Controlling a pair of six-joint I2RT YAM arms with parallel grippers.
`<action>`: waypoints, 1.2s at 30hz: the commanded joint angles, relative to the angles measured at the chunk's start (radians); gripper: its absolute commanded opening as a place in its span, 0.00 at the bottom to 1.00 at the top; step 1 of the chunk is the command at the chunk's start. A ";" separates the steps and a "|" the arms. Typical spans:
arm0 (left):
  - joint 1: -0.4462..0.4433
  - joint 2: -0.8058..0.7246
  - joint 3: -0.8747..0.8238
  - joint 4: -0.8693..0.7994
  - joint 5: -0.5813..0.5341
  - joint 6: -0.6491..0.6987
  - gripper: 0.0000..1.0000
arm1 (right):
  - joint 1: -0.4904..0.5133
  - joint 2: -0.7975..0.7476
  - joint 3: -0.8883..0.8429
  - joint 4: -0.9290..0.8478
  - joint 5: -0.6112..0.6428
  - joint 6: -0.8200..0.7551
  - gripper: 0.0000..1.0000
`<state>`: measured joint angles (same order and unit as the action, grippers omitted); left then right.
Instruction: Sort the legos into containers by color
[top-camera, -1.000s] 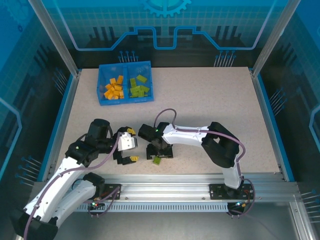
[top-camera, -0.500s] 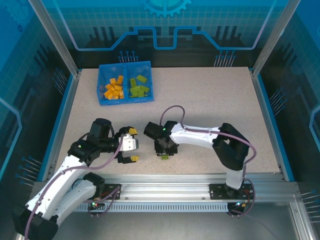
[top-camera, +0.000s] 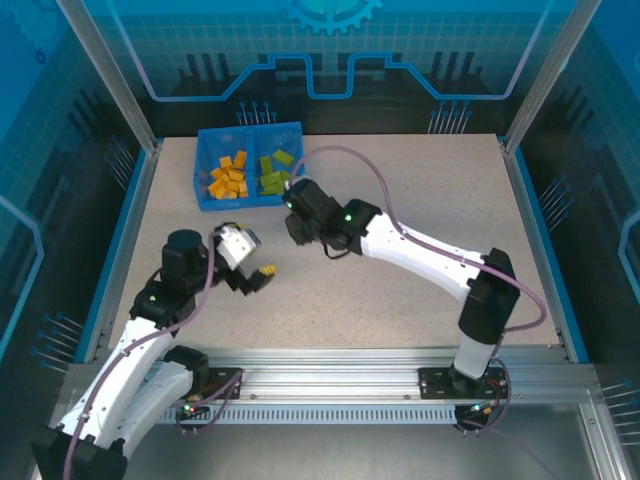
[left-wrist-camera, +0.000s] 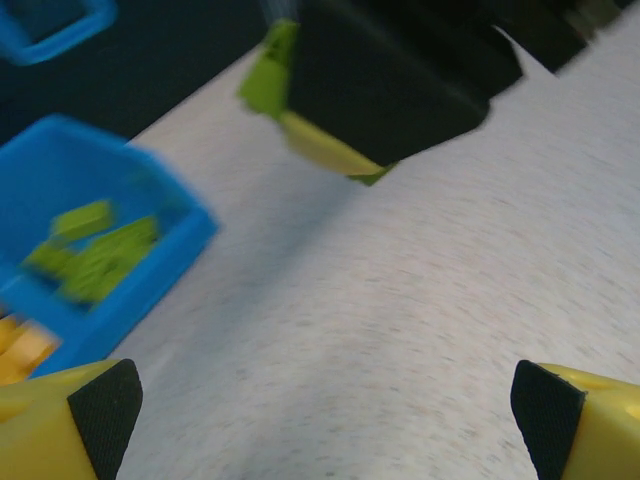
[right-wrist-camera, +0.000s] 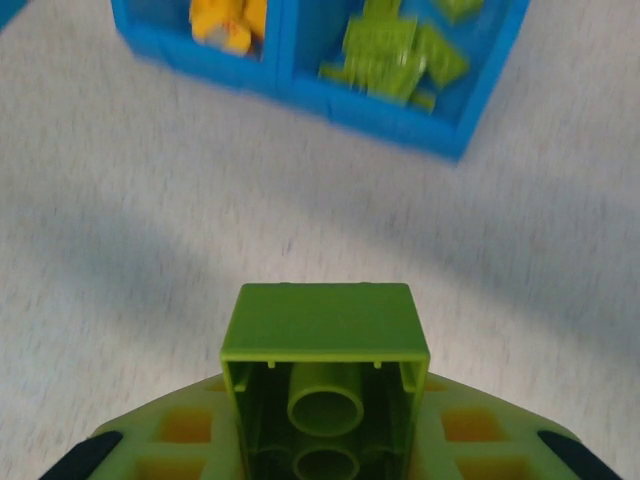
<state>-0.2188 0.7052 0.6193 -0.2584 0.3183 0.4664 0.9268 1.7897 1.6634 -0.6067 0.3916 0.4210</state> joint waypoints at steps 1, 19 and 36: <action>0.086 -0.003 0.069 0.097 -0.160 -0.276 0.99 | -0.046 0.132 0.126 0.090 0.046 -0.146 0.27; 0.138 0.079 0.149 -0.012 -0.438 -0.388 0.99 | -0.157 0.966 1.151 0.049 0.047 -0.272 0.29; 0.142 0.094 0.146 -0.010 -0.462 -0.389 0.99 | -0.189 0.854 1.138 0.074 -0.125 -0.218 0.54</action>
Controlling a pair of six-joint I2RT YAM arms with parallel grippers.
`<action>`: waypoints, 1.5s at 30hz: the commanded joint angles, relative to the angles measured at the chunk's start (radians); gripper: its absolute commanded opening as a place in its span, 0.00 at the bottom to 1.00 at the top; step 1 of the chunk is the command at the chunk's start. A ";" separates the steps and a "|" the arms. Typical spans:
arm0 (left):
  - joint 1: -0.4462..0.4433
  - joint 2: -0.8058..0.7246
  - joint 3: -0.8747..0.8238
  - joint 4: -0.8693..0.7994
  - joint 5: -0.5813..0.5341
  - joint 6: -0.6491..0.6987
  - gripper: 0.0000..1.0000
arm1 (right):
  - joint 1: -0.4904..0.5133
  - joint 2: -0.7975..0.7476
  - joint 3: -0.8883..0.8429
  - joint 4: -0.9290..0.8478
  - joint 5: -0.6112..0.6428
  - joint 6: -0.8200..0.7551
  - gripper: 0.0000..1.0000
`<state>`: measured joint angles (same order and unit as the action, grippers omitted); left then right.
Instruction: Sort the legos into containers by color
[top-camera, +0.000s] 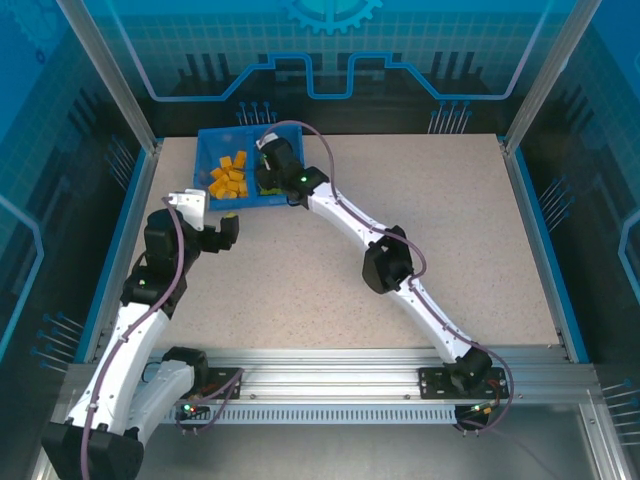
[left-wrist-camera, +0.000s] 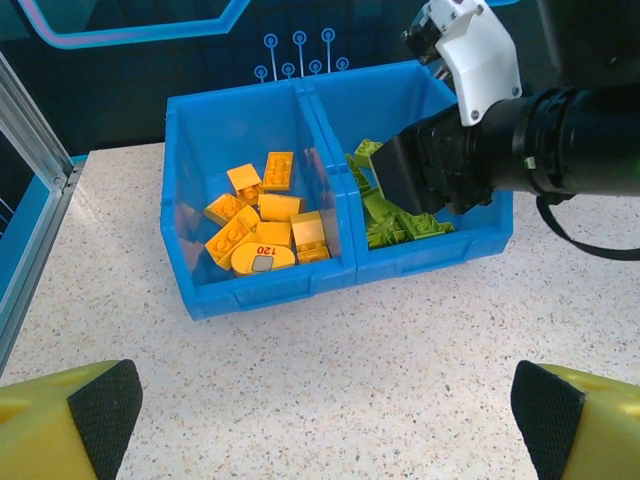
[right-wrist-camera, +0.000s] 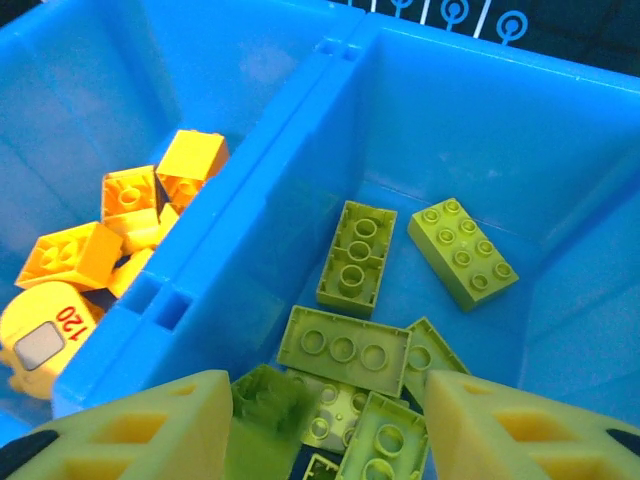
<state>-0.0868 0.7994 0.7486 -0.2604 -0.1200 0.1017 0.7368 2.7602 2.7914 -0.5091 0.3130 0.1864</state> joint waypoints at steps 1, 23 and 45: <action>0.010 0.000 0.018 -0.010 -0.023 -0.029 0.99 | 0.000 -0.152 -0.018 -0.026 -0.049 0.017 0.53; 0.001 0.070 -0.394 0.435 -0.265 -0.250 0.99 | -0.185 -1.810 -2.133 0.490 0.371 -0.113 1.00; 0.066 0.719 -0.339 1.063 -0.017 -0.116 0.99 | -0.664 -1.257 -2.373 1.286 -0.169 -0.175 1.00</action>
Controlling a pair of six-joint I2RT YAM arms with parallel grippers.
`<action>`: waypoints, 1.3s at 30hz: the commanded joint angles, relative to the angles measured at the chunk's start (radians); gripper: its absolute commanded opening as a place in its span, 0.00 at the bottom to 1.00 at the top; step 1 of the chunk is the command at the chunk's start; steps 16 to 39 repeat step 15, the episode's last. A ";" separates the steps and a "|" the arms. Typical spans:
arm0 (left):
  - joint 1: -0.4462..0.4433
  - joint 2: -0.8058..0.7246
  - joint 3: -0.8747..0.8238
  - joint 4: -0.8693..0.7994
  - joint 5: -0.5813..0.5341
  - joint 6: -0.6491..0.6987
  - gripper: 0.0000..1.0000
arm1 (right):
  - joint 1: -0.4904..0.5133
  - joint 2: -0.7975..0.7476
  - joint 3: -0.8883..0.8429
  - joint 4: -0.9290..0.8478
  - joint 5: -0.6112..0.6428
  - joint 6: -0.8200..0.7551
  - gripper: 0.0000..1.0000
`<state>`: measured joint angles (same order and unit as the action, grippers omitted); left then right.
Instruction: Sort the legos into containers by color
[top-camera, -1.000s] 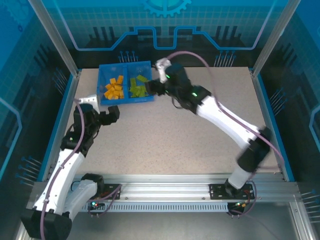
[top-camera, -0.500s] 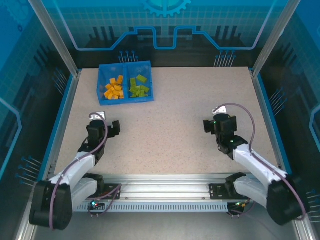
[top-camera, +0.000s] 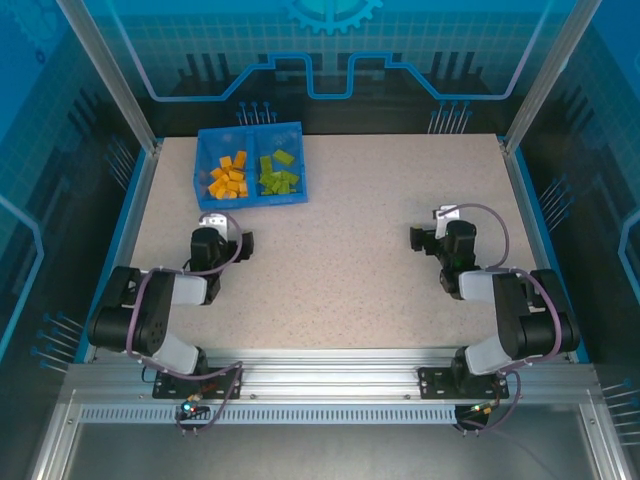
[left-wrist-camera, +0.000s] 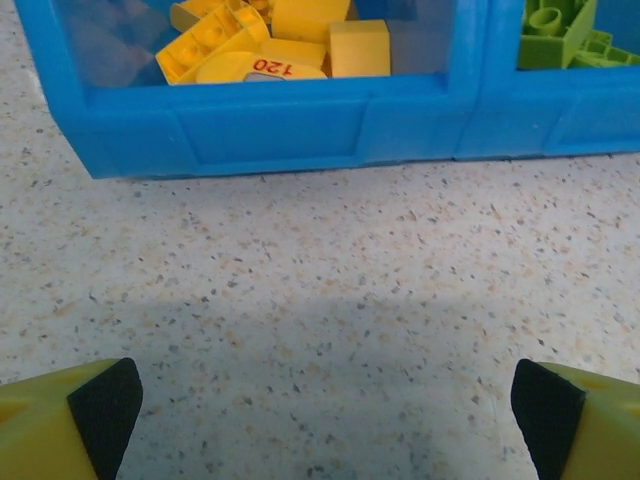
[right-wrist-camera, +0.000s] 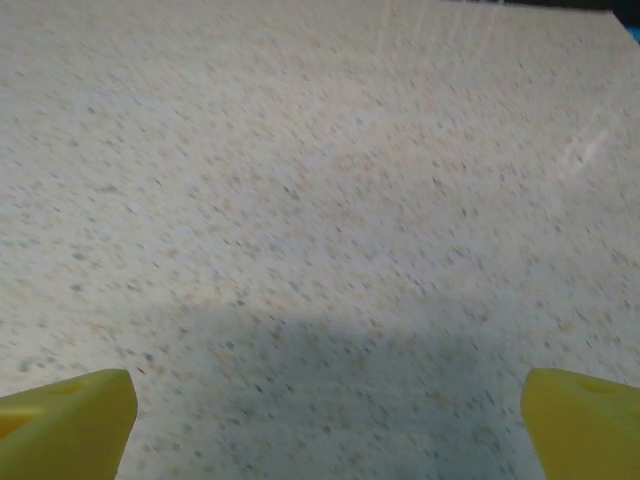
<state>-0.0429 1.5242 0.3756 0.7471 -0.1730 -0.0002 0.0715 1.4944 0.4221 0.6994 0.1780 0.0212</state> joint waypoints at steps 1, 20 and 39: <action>0.023 -0.009 0.036 0.043 0.038 -0.015 0.99 | 0.000 0.010 -0.004 0.084 -0.037 -0.010 1.00; 0.023 -0.008 0.036 0.047 0.041 -0.012 0.99 | -0.003 0.012 0.003 0.069 -0.089 -0.027 1.00; 0.023 -0.008 0.036 0.047 0.041 -0.012 0.99 | -0.003 0.012 0.003 0.069 -0.089 -0.027 1.00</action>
